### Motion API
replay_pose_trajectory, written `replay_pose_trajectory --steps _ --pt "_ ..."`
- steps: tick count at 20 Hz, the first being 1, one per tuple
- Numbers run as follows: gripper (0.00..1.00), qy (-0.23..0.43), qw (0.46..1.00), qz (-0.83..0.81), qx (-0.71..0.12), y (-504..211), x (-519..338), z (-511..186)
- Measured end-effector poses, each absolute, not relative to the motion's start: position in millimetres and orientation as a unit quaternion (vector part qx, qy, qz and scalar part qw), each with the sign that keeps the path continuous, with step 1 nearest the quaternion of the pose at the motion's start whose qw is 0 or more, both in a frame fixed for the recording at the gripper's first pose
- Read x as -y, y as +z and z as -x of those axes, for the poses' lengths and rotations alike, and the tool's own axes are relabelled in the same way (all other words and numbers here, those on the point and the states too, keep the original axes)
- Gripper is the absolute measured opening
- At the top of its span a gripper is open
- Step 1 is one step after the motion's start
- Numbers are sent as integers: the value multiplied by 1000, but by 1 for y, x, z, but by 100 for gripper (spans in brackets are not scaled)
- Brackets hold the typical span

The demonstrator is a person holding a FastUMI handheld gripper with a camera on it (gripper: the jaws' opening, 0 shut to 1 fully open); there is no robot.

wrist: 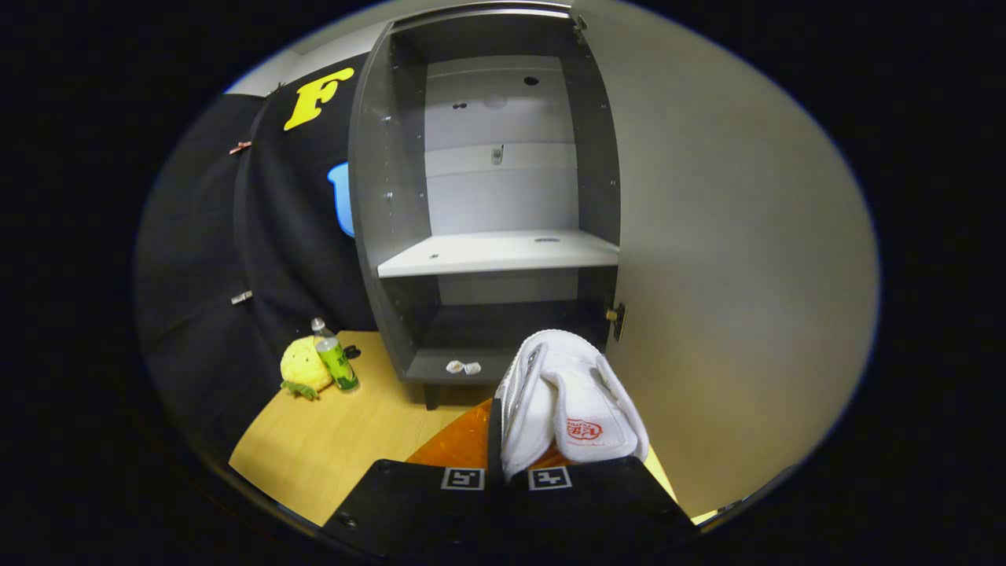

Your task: Open the shoe cabinet door, grab the shoes and put them into the shoe cabinet, then close the shoe cabinet door.

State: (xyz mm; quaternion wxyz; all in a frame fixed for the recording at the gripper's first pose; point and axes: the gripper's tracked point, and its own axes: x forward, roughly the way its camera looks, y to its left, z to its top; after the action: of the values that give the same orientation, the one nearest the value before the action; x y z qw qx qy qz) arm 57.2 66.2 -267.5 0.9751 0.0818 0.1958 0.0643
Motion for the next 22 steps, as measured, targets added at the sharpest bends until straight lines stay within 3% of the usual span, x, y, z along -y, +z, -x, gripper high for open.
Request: replay_pose_trajectory --steps 10,22 --pt "5 64 981 -97 -156 -171 -68 -184" --pt "5 82 976 -44 -198 -201 -114 -363"
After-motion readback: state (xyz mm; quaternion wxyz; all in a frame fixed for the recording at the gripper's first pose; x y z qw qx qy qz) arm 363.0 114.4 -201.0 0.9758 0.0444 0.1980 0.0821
